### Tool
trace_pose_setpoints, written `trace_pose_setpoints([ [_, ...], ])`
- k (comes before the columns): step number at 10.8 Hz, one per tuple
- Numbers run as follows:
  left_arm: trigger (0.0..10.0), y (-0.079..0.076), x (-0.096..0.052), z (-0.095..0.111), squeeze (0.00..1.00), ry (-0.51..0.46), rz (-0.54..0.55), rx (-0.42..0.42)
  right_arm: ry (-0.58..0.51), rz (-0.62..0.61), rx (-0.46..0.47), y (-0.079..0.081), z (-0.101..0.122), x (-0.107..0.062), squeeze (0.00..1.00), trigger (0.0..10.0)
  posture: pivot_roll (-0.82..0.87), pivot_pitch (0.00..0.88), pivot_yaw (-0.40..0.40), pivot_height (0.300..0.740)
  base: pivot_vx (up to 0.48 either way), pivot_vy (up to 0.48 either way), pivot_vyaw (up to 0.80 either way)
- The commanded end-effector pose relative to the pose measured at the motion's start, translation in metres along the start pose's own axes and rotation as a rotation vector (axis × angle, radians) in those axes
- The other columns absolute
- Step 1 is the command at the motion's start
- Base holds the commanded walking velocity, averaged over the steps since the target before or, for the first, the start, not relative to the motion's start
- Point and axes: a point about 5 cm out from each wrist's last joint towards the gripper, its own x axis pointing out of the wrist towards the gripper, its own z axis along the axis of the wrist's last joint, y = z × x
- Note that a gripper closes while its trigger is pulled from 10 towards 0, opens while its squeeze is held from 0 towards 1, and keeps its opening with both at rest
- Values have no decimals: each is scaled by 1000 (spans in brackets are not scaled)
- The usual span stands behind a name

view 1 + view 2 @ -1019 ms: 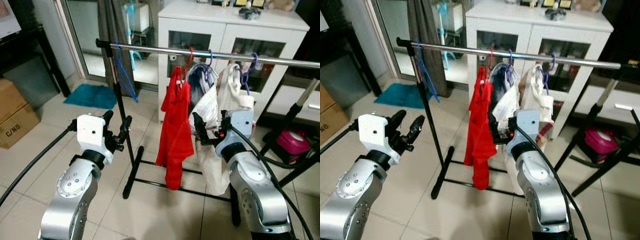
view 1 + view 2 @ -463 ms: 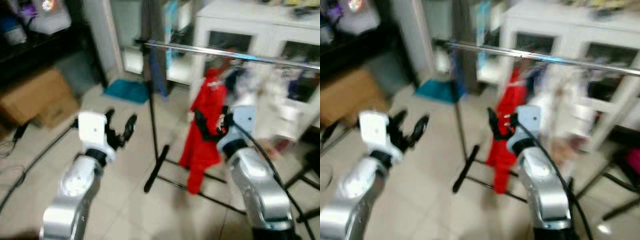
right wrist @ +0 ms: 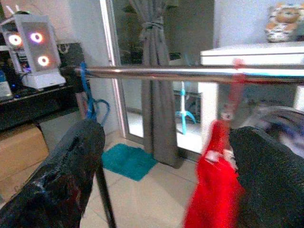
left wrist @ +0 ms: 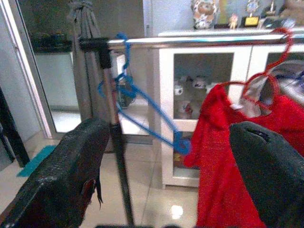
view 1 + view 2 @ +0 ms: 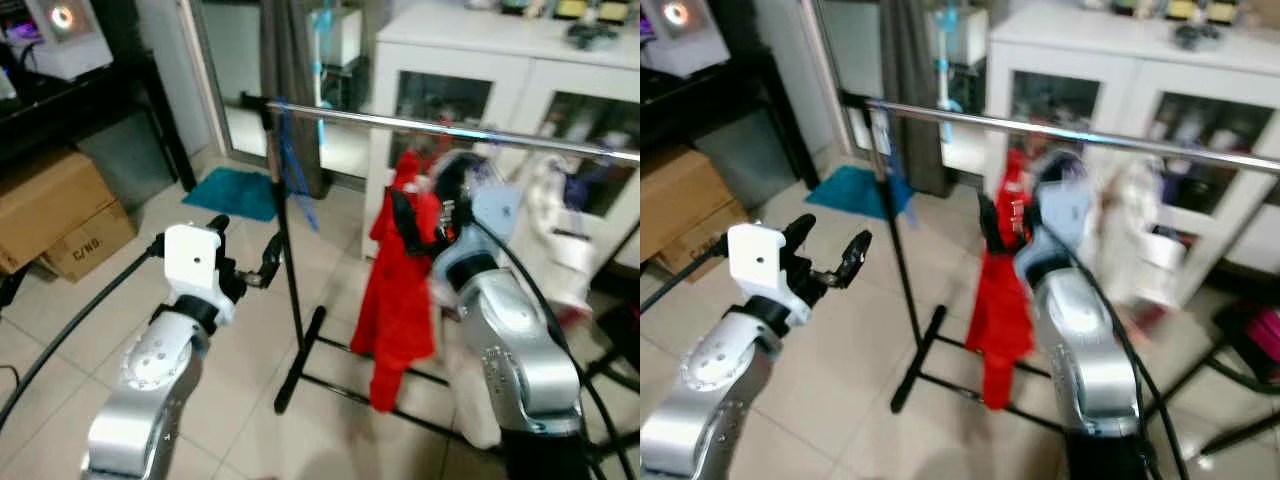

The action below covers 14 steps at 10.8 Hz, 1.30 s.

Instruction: Hang hanger

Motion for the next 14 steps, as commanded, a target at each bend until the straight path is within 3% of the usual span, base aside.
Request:
trace_pose_setpoints([
  [1, 10000, 1, 1, 1, 635, 6, -9, 8, 4, -3, -5, 1, 5, 3, 1000, 10000, -10, 0, 44, 740, 300, 0, 0],
  [2, 10000, -10, -3, -3, 541, 27, -159, 2, 86, -44, 19, -5, 8, 15, 0, 10000, -9, 0, 39, 740, 0, 0, 0],
  [4, 10000, -20, -14, -13, 435, 103, -313, 48, 175, -96, -4, -18, 13, 37, 0, 10000, -8, 0, 30, 740, 0, 0, 0],
  [6, 10000, -26, -17, -14, 298, 134, -407, 51, 262, -81, 26, -25, 17, 59, 0, 10000, -1, 0, 17, 740, 0, 0, 0],
  [9, 10000, -28, -15, -10, 227, 148, -468, 80, 388, -183, 0, -54, 24, 85, 0, 10000, 10, 0, -7, 740, 0, 0, 0],
  [12, 10000, -31, -16, -9, 204, 163, -506, 75, 462, -216, 36, -71, 33, 94, 0, 10000, 6, 0, -9, 740, 0, 0, 0],
  [14, 10000, -31, -16, -7, 200, 154, -510, 62, 455, -154, 34, -70, 38, 93, 0, 10000, 4, 0, -7, 740, 0, 0, 0],
])
